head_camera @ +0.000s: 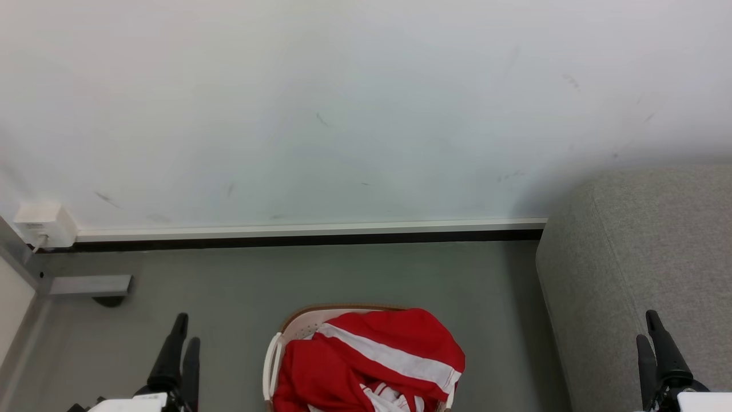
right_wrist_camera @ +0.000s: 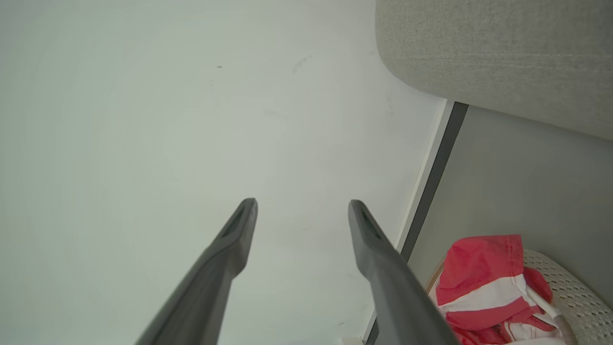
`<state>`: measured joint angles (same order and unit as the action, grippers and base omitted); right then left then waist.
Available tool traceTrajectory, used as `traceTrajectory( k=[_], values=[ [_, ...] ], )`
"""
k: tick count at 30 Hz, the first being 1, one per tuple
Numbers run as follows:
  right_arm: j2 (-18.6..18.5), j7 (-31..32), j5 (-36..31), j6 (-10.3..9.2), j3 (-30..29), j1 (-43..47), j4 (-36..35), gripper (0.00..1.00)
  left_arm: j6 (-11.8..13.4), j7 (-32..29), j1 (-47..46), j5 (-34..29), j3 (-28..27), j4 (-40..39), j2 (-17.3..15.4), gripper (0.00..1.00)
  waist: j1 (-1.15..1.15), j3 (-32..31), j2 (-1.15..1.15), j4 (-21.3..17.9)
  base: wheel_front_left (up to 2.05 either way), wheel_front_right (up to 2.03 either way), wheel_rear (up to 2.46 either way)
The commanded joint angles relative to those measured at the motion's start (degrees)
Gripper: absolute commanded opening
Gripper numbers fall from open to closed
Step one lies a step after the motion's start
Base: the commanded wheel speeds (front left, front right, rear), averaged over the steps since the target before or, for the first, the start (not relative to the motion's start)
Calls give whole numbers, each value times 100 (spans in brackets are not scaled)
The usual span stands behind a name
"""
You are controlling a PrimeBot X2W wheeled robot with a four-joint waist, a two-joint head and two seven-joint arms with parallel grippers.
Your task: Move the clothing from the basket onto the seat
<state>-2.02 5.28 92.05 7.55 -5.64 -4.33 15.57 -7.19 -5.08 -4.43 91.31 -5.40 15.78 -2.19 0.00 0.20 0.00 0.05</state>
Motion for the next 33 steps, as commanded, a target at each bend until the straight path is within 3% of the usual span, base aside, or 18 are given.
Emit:
traceTrajectory(
  k=[1,12,17,33],
  values=[
    [-59,-97,-139,-1,47,-85,-89,100,-17,87,-90,-62,27,-93,-32,100,0,1,0,4,0,0,0],
    [-79,-370,-1248,-2,107,-65,-212,100,-19,353,-65,-503,121,-61,-40,100,0,9,0,9,0,0,0],
    [-137,-495,-2084,-2,258,-39,-352,100,31,478,-60,-926,156,-72,-43,100,0,15,0,8,0,0,0],
    [-223,-849,-4012,-4,458,21,-600,100,362,831,43,-2920,473,-348,-54,100,0,29,0,-9,0,0,0]
  ],
)
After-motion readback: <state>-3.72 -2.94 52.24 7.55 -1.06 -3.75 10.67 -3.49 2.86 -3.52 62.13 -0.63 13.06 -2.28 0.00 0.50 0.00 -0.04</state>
